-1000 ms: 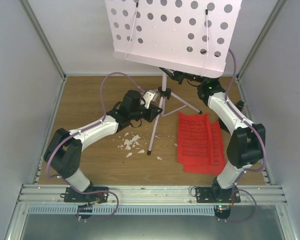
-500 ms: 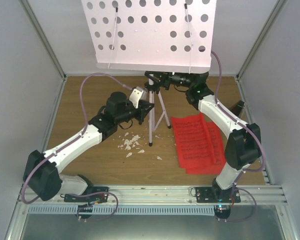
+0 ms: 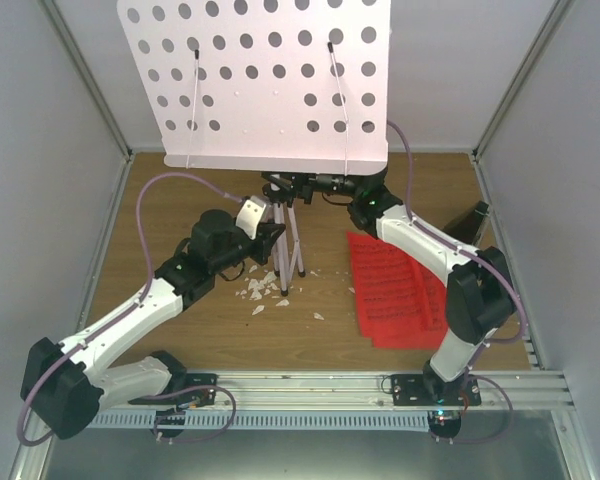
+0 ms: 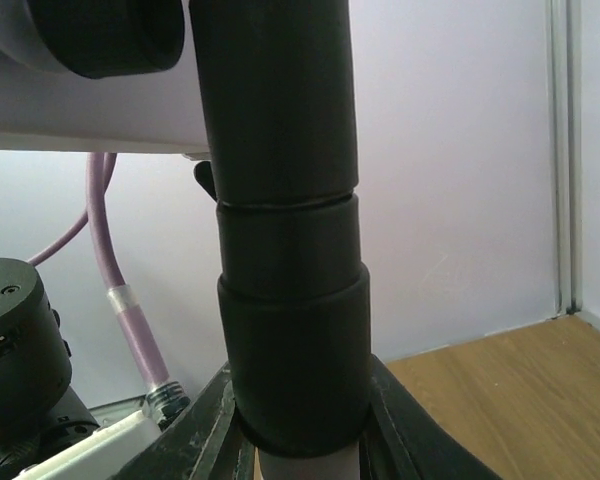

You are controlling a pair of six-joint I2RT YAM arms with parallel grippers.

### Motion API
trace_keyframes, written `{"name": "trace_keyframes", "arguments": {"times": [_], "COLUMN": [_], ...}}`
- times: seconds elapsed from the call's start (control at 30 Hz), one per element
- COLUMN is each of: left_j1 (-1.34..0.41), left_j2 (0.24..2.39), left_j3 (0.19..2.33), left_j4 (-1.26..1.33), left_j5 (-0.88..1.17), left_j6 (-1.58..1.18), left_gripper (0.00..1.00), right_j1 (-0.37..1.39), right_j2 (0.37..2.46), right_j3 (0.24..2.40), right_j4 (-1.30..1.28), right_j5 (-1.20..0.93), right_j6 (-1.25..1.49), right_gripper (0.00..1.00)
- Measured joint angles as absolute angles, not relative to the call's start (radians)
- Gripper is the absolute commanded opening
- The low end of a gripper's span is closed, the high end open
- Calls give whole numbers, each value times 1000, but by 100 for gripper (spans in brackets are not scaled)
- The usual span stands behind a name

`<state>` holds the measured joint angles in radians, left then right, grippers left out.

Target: Pack up the instrument practice props

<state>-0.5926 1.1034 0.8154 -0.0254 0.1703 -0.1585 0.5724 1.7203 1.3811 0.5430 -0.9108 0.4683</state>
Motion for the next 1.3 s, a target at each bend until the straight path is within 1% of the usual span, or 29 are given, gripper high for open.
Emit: {"name": "trace_keyframes", "arguments": {"times": [0.4, 0.6, 0.8, 1.0, 1.3], "left_j1": [-594, -593, -593, -593, -582], "left_j2": [1038, 1000, 973, 913, 895], "left_j3": [775, 788, 831, 831, 796], "left_j4": [-43, -117, -263, -373, -438], "left_j5": [185, 239, 306, 341, 367], "left_j6": [-127, -167, -234, -311, -422], "left_gripper": [0, 0, 0, 0, 0], "right_j1": [609, 630, 656, 673, 671], "right_j2": [1652, 1623, 1590, 1583, 1626], "right_j3": [1261, 1235, 1185, 1121, 1024], "right_j4": [647, 622, 577, 567, 582], "right_j5": [-825, -764, -666, -586, -524], "right_j6": [479, 536, 640, 766, 960], "right_gripper": [0, 1, 0, 1, 1]}}
